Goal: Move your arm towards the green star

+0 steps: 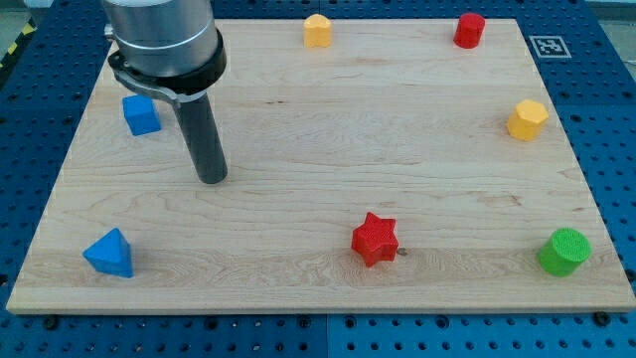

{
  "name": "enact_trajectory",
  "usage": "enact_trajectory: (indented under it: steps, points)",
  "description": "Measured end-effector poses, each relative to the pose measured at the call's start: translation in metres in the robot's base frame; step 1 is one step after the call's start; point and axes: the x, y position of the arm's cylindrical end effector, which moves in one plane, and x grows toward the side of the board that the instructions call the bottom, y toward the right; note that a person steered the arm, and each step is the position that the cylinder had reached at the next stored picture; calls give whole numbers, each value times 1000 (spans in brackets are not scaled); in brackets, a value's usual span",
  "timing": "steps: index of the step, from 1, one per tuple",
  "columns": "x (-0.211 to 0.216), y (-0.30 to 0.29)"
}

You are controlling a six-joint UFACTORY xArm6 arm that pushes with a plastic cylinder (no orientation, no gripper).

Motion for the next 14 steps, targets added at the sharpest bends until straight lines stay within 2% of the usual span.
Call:
enact_trajectory:
  steps: [7, 8, 10, 11, 12, 13, 14]
  points:
    - [0, 0]
    - [-9, 26]
    - [-67, 81]
    - [-111, 75]
    - [-131, 62]
    - [-132, 61]
    - [-138, 29]
